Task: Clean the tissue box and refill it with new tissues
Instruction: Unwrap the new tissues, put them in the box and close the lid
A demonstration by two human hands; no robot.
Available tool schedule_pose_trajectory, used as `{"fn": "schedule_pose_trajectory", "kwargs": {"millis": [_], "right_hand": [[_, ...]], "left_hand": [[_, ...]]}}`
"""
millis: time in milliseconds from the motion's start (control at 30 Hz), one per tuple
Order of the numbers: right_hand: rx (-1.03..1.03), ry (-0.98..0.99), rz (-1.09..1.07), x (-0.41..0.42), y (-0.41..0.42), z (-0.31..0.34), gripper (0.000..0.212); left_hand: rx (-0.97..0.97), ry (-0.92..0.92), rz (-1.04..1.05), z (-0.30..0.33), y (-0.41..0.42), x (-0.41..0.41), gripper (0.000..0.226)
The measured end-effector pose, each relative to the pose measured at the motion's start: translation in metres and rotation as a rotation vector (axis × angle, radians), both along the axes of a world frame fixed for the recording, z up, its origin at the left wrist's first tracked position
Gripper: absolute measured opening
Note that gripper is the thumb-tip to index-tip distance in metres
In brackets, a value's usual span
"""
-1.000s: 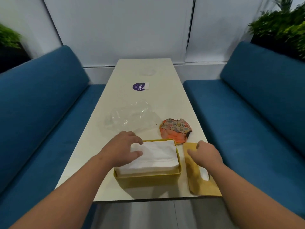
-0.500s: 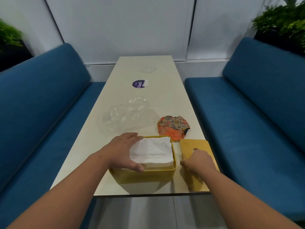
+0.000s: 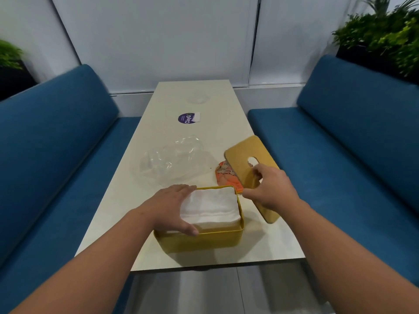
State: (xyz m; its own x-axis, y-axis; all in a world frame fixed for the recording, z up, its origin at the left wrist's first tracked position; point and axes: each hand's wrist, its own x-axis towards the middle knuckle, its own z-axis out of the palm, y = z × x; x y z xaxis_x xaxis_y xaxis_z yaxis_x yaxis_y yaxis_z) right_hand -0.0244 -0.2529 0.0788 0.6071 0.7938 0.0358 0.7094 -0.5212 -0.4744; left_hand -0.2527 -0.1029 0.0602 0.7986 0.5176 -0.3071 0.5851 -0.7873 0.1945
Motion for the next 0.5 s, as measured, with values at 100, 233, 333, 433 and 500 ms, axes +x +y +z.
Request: {"fn": "schedule_pose_trajectory", "kwargs": {"millis": [100, 233, 333, 433, 500], "right_hand": [[-0.024, -0.042, 0.175, -0.011, 0.012, 0.024, 0.073], [-0.115, -0.134, 0.436, -0.025, 0.028, 0.041, 0.067], [-0.163, -0.182, 0.598, -0.039, 0.041, 0.042, 0.064], [-0.201, -0.212, 0.701, -0.054, 0.054, 0.035, 0.064], [-0.242, -0.227, 0.747, -0.060, 0.060, 0.027, 0.064]], "left_hand": [[-0.016, -0.216, 0.111, 0.003, 0.002, -0.007, 0.092], [-0.259, -0.719, 0.470, 0.016, 0.007, -0.013, 0.048], [-0.528, -0.869, 0.669, 0.026, 0.013, -0.013, 0.036], [-0.573, -0.831, 0.788, 0.027, 0.016, -0.014, 0.041], [-0.496, -0.737, 0.795, 0.019, 0.017, -0.017, 0.041]]}}
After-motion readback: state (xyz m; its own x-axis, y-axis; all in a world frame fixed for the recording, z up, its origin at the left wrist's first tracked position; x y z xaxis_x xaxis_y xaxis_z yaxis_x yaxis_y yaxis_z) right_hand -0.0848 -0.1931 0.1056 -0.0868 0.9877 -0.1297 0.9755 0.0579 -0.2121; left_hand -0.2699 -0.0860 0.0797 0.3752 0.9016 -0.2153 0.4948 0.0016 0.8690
